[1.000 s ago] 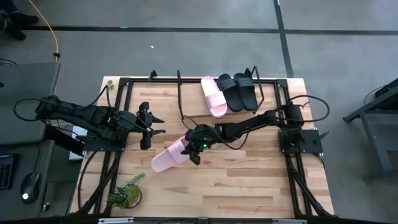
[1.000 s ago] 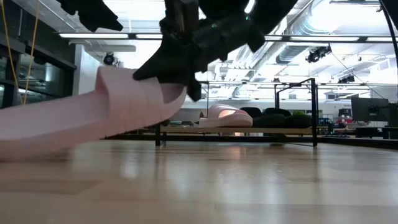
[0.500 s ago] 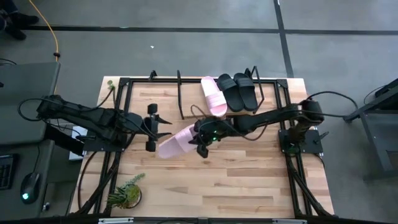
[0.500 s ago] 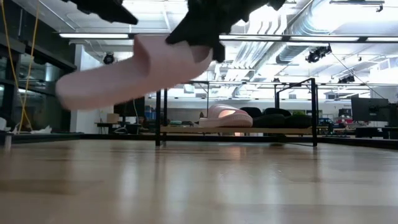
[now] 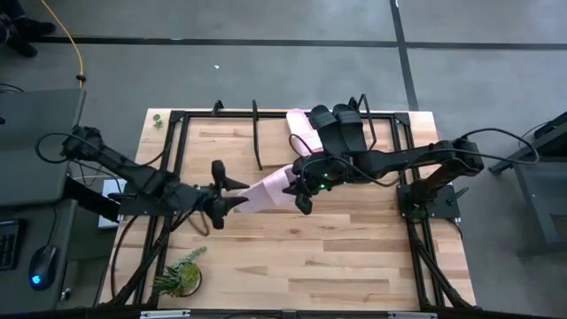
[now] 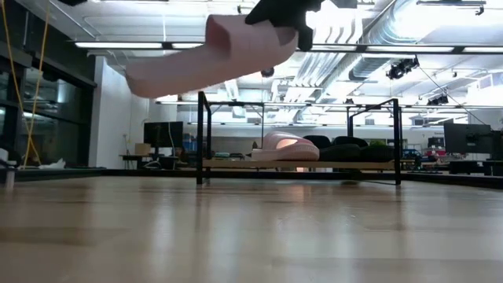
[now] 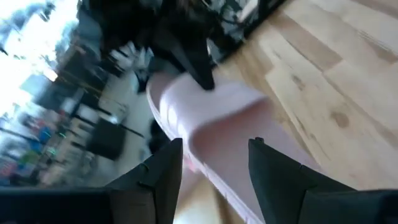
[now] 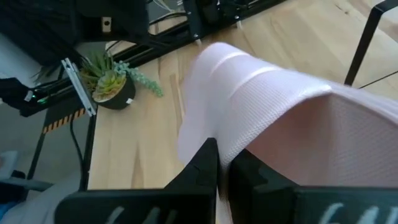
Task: Pick and place slides into the shelf
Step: Put the pink slide on the shelf
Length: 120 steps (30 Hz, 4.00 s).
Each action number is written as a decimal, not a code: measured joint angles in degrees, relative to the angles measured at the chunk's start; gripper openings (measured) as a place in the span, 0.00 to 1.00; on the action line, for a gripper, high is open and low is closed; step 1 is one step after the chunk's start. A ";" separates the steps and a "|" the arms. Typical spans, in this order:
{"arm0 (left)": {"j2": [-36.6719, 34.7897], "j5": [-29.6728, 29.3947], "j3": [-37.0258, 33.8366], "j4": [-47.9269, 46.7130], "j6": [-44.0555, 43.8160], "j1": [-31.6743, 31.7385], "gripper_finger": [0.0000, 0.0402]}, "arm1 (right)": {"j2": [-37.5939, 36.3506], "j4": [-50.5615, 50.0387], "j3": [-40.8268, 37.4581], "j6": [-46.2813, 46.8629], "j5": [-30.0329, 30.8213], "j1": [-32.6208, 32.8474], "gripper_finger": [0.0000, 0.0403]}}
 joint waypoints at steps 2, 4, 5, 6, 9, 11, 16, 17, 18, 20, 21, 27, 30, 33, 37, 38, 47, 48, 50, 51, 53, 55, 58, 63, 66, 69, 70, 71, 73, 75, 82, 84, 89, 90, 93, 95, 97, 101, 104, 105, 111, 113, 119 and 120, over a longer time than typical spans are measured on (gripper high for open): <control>0.00 -2.00 0.00 2.26 3.12 -2.57 0.42 | -0.13 -0.06 0.00 0.05 -0.34 -0.02 0.00; 0.20 -3.79 0.00 3.27 5.99 -4.64 0.42 | -0.14 0.38 0.00 0.44 -0.84 -0.08 0.00; 0.66 -4.80 0.04 3.59 7.24 -5.49 0.42 | -0.14 1.08 0.00 0.44 -1.48 -0.35 0.00; 1.09 -6.29 0.04 3.44 8.44 -6.25 0.42 | -0.17 1.90 0.00 0.47 -2.38 -0.64 0.00; 3.32 -11.37 0.04 3.68 12.30 -7.73 0.42 | -0.34 4.02 0.00 0.99 -4.54 -1.73 0.00; 5.51 -13.92 0.02 4.56 15.30 -7.70 0.42 | -0.34 4.57 0.00 1.09 -5.97 -2.70 0.00; 11.58 -21.79 0.04 13.72 26.57 -7.65 0.42 | -0.33 4.66 0.00 1.44 -8.80 -4.17 0.00; 12.70 -22.53 0.05 15.86 29.08 -7.65 0.42 | -0.32 4.69 0.00 1.27 -9.17 -4.27 0.00; 13.55 -23.03 -0.02 17.47 31.41 -7.65 0.42 | -0.32 4.80 0.00 1.25 -9.50 -4.28 0.00; 15.10 -23.05 0.02 21.40 34.86 -7.65 0.42 | -0.32 4.99 0.00 1.05 -9.89 -4.26 0.00; 15.70 -22.96 0.04 22.50 36.29 -7.46 0.42 | -0.32 5.01 0.00 1.01 -10.05 -4.26 0.00; 17.38 -22.22 0.02 25.37 40.46 -4.52 0.42 | -0.27 5.44 0.00 0.87 -11.47 -4.03 0.00; 17.33 -18.80 0.02 25.45 39.60 -2.31 0.42 | -0.27 5.46 0.00 0.81 -11.57 -3.98 0.00; 17.33 -16.72 0.04 25.63 39.43 -0.62 0.42 | -0.27 5.49 0.00 0.63 -11.59 -4.00 0.00; 17.67 -13.47 0.04 26.00 39.20 1.34 0.42 | -0.27 5.58 0.00 0.44 -11.59 -3.99 0.00; 17.77 -13.05 0.02 25.98 39.19 1.68 0.42 | -0.27 5.60 0.00 0.44 -11.59 -4.00 0.00; 20.54 -9.50 0.09 33.15 40.77 4.04 0.42 | -0.23 5.86 0.00 0.43 -11.87 -3.96 0.00; 21.09 -9.16 0.09 33.41 41.48 3.99 0.42 | -0.21 5.86 0.00 0.42 -11.87 -3.95 0.00; 22.32 -9.09 0.07 34.83 42.87 3.96 0.42 | -0.19 5.84 0.00 0.43 -11.85 -3.88 0.00; 22.78 -9.31 0.07 35.58 43.57 3.96 0.42 | -0.19 5.86 0.00 0.42 -11.82 -3.80 0.00; 23.70 -9.79 0.16 36.78 44.46 3.96 0.42 | -0.19 5.87 0.00 -0.06 -11.78 -3.70 0.00; 24.33 -9.91 0.51 36.75 45.08 3.96 0.40 | -0.19 5.89 0.00 -0.27 -11.57 -3.48 0.00; 24.82 -9.99 1.20 36.76 45.13 3.93 0.34 | -0.21 6.01 0.00 -0.66 -11.34 -3.32 0.00; 24.83 -11.36 1.60 36.77 45.09 3.92 0.17 | -0.21 6.01 0.00 -1.03 -10.81 -3.37 0.00; 24.83 -11.91 1.60 36.75 45.15 3.89 0.07 | -0.21 5.88 0.00 -1.62 -10.47 -3.37 0.00; 24.85 -12.23 1.60 36.71 45.09 3.89 0.02 | -0.21 5.90 0.00 -1.98 -10.45 -3.46 0.00; 24.85 -12.31 1.60 36.71 45.07 3.89 0.03 | -0.21 5.90 0.00 -2.12 -10.50 -3.58 0.00; 24.85 -12.37 1.60 36.71 45.09 3.89 0.04 | -0.21 5.92 0.00 -2.58 -10.60 -3.77 0.00; 24.87 -12.56 1.60 36.71 45.04 3.93 0.06 | -0.21 5.90 0.00 -3.82 -10.82 -3.96 0.01; 24.87 -12.54 1.60 36.71 45.03 3.93 0.06 | -0.21 5.86 0.00 -4.11 -10.74 -3.96 0.02; 24.90 -12.52 1.60 36.69 44.21 3.93 0.01 | -0.21 5.35 0.01 -5.42 -10.75 -3.94 0.13; 24.90 -12.54 1.60 36.69 43.68 3.93 0.02 | -0.21 5.18 0.02 -5.44 -10.94 -4.13 0.17; 24.87 -12.70 1.60 36.40 43.62 3.96 0.06 | -0.21 4.92 0.03 -5.62 -11.12 -4.48 0.22; 24.90 -12.72 1.60 36.36 43.54 3.96 0.06 | -0.21 4.75 0.04 -5.62 -11.16 -4.50 0.23; 24.90 -12.71 1.60 36.23 43.53 3.96 0.04 | -0.25 4.02 0.04 -5.64 -11.28 -5.12 0.25; 24.90 -12.81 1.60 36.09 43.51 3.96 0.03 | -0.27 3.30 0.04 -5.66 -11.44 -5.64 0.26; 24.90 -12.92 1.60 35.96 43.51 4.00 0.01 | -0.27 2.99 0.04 -6.30 -11.63 -6.22 0.28; 24.89 -13.15 1.60 35.80 43.49 4.00 0.03 | -0.28 2.85 0.06 -7.10 -13.07 -7.54 0.30; 24.90 -13.54 1.60 35.83 43.40 4.00 0.05 | -0.56 1.46 1.06 -7.61 -13.99 -8.48 0.30; 24.88 -13.94 1.60 35.86 43.41 4.00 0.05 | -0.65 0.99 1.63 -8.04 -13.97 -8.68 0.30; 24.87 -14.26 1.60 35.88 43.25 3.89 0.02 | -2.29 -3.70 6.21 -10.28 -13.43 -9.76 0.30; 24.87 -14.22 1.60 35.87 43.14 3.89 0.01 | -2.31 -5.62 8.31 -10.48 -13.09 -9.84 0.30; 24.87 -14.51 1.60 35.88 42.42 3.91 0.04 | -2.31 -11.08 13.36 -14.49 -13.23 -9.73 0.30; 24.87 -15.01 1.60 35.86 42.42 3.89 0.04 | -2.25 -12.44 13.95 -14.56 -12.91 -9.71 0.30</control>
